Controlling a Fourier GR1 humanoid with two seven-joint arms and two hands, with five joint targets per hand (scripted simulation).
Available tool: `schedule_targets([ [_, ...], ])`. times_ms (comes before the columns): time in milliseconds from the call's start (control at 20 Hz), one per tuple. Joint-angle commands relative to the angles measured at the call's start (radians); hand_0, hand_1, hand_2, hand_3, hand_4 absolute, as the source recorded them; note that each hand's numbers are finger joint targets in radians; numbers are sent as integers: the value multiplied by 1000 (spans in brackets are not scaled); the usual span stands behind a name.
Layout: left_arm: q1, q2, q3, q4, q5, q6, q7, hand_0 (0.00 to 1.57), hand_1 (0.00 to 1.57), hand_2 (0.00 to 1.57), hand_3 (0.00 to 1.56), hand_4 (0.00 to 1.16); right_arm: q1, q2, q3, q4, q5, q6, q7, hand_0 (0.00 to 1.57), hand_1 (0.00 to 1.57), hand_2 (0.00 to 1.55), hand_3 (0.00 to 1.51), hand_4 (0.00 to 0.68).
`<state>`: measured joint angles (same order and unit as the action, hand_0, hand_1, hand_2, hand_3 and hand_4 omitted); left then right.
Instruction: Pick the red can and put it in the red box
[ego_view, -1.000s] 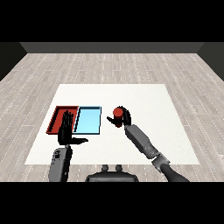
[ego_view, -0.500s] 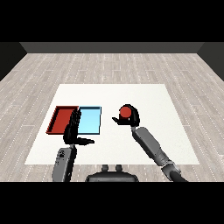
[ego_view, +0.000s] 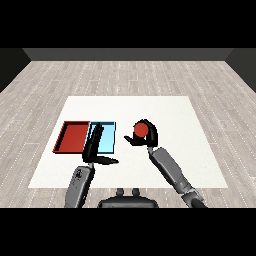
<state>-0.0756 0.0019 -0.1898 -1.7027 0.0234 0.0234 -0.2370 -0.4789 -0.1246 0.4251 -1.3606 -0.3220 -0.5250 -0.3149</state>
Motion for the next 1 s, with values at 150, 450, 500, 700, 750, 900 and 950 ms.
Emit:
schedule_targets([
  [150, -58, -2, -76, 55, -19, 65, 57, 0, 0, 0, 0, 0, 92, 6, -23, -138, 70, 57, 11, 1420, 1420, 1415, 1397, 630],
  [450, -91, -2, -168, 173, 23, 135, 25, 0, 0, 0, 0, 0, 119, 25, -38, -193, 115, 102, 26, 1442, 1442, 1430, 1395, 616],
  [500, -109, -2, -163, 184, 13, 159, 44, 0, 0, 0, 0, 0, 76, 99, -53, -92, 138, 79, -27, 1443, 1443, 1431, 1397, 616],
  [700, -171, -2, -255, 263, 47, 283, 16, 0, 0, 0, 0, 0, 65, 72, -54, -213, 180, 73, 104, 1449, 1449, 1442, 1397, 647],
  [750, -179, -2, -201, 340, 70, 198, -31, 0, 0, 0, 0, 0, 43, 112, -44, -154, 202, 76, 75, 1451, 1451, 1442, 1395, 651],
  [900, -157, -2, -140, 346, 79, 112, -53, 0, 0, 0, 0, 0, 92, 122, -34, -111, 175, 98, -22, 1467, 1467, 1443, 1392, 658],
  [950, -108, -2, -205, 286, 52, 186, -1, 0, 0, 0, 0, 0, 129, 105, -55, -244, 212, 116, 60, 1472, 1472, 1445, 1393, 652],
])
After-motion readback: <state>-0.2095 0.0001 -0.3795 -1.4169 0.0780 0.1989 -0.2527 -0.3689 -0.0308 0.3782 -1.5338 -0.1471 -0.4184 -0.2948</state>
